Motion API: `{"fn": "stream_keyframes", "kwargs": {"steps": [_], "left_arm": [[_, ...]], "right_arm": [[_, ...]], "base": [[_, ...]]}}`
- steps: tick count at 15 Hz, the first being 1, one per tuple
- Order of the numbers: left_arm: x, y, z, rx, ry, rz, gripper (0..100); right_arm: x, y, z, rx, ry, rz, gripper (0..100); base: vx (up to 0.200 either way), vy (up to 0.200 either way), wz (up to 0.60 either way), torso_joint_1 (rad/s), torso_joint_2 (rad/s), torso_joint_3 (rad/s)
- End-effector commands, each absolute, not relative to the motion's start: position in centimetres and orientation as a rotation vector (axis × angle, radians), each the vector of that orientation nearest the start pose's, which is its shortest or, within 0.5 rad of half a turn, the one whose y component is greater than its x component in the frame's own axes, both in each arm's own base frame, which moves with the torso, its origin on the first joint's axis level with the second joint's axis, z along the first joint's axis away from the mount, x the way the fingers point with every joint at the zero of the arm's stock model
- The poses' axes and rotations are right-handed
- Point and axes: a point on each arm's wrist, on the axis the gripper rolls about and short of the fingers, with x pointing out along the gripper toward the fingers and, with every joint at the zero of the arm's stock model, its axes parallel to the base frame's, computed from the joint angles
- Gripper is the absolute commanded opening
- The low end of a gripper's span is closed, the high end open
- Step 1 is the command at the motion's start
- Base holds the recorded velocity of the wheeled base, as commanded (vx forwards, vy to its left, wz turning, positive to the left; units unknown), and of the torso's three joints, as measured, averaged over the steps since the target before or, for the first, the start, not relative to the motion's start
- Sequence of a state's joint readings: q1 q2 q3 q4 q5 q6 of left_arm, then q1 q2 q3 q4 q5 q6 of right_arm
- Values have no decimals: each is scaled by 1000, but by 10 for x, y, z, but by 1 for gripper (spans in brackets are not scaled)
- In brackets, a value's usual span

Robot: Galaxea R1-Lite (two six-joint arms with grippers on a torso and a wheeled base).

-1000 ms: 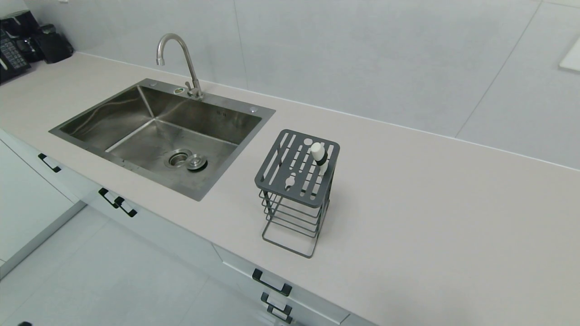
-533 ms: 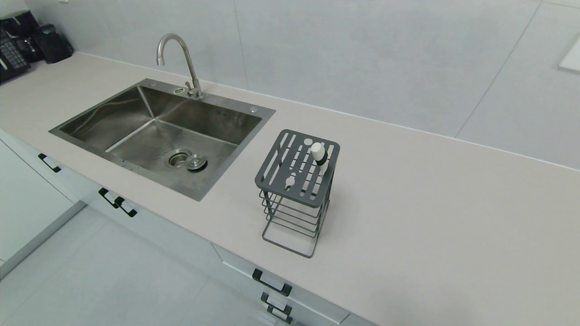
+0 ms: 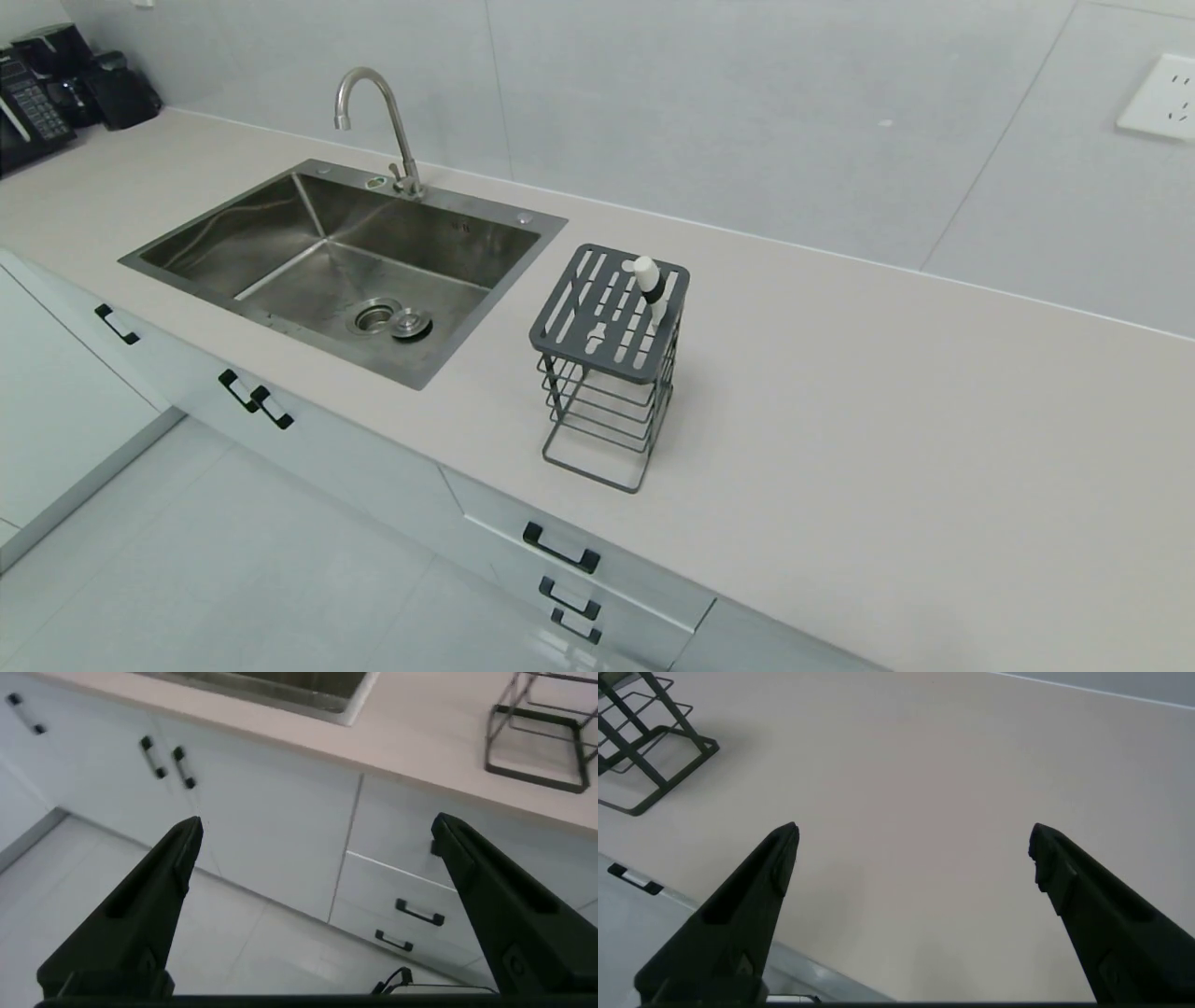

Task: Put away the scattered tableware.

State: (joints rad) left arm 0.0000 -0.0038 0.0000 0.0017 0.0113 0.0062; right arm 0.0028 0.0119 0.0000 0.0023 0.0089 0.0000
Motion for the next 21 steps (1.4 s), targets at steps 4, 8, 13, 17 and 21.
{"fn": "stream_keyframes", "kwargs": {"steps": [4,8,13,17,21], "left_arm": [[-23,0,75,6,2,15,100],[-23,0,75,6,2,15,100],[-23,0,75,6,2,15,100],[-23,0,75,6,2,15,100],[-23,0,75,8,2,14,100]], "right_arm": [[-22,0,76,0,14,12,100],[-22,0,76,2,14,12,100],[-22,0,76,2,14,12,100],[-22,0,76,2,14,12,100],[-22,0,76,0,14,12,100]], "base": [[0,0,-600,1,4,1],[0,0,-600,5,1,4],[0,0,-360,0,3,0],[0,0,-600,6,0,4],[0,0,0,0,0,0]]}}
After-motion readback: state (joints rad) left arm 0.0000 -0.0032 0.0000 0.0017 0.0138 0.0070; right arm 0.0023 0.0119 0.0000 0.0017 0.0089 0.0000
